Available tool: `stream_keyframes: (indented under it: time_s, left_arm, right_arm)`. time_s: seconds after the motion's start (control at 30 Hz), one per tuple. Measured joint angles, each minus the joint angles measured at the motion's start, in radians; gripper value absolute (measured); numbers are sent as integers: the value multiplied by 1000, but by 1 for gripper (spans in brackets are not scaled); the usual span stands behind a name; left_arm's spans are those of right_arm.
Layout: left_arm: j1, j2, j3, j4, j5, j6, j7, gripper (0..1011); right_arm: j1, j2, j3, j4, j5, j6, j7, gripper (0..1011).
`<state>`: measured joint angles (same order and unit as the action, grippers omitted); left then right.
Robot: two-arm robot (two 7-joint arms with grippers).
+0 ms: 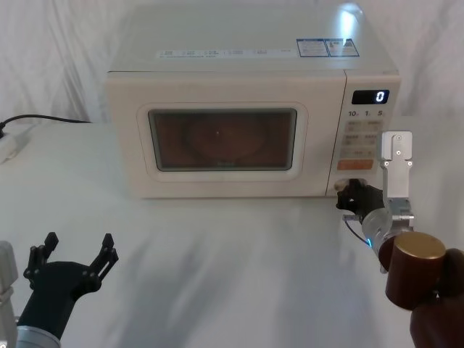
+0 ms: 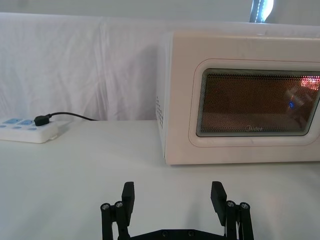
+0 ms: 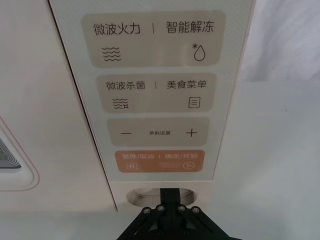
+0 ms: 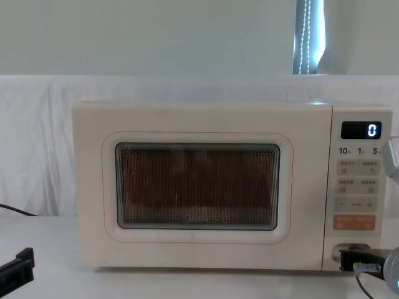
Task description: Press the button to open the microwave door with one hand; close the microwave door with the other hand.
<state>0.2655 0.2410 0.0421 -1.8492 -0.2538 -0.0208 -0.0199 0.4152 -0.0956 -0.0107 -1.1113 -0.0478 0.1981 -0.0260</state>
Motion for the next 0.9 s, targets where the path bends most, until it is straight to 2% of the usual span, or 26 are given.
stream_keyframes:
  time_s: [0.9]
  left_arm:
    - [0,0,0,0,0,0,0,1001]
  right_arm:
    - [9,9,7,14,-3,-4,11,0]
